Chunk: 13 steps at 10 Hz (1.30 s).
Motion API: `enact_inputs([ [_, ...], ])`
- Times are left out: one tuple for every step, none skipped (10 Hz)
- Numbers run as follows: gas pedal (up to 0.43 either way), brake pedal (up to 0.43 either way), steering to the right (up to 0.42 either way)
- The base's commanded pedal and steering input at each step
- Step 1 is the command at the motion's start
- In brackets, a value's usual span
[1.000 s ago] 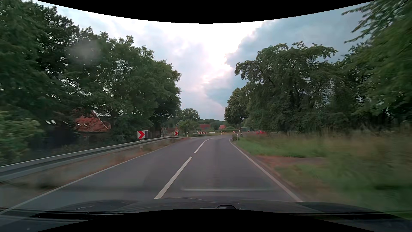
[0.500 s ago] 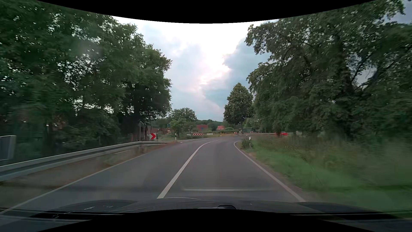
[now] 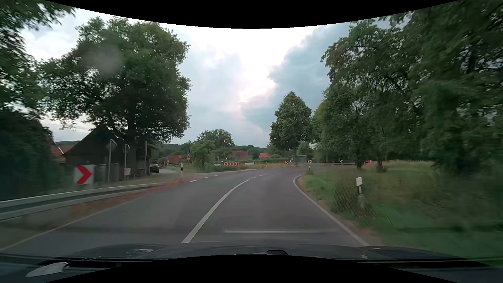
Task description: Follow the waypoints while adhering to traffic rules and regulations
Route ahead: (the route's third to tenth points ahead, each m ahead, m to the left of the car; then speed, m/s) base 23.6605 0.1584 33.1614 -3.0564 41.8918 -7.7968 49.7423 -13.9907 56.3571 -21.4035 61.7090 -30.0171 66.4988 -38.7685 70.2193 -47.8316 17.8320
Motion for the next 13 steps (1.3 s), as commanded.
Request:
enact_inputs([
  [0.177, 0.000, 0.036],
  [0.189, 0.000, 0.039],
  [0.197, 0.000, 0.046],
  [0.209, 0.000, 0.051],
  [0.220, 0.000, 0.062],
  [0.220, 0.000, 0.074],
  [0.220, 0.000, 0.080],
  [0.220, 0.000, 0.081],
  [0.240, 0.000, 0.085],
  [0.240, 0.000, 0.089],
  [0.240, 0.000, 0.092],
  [0.240, 0.000, 0.096],
  [0.240, 0.000, 0.099],
])
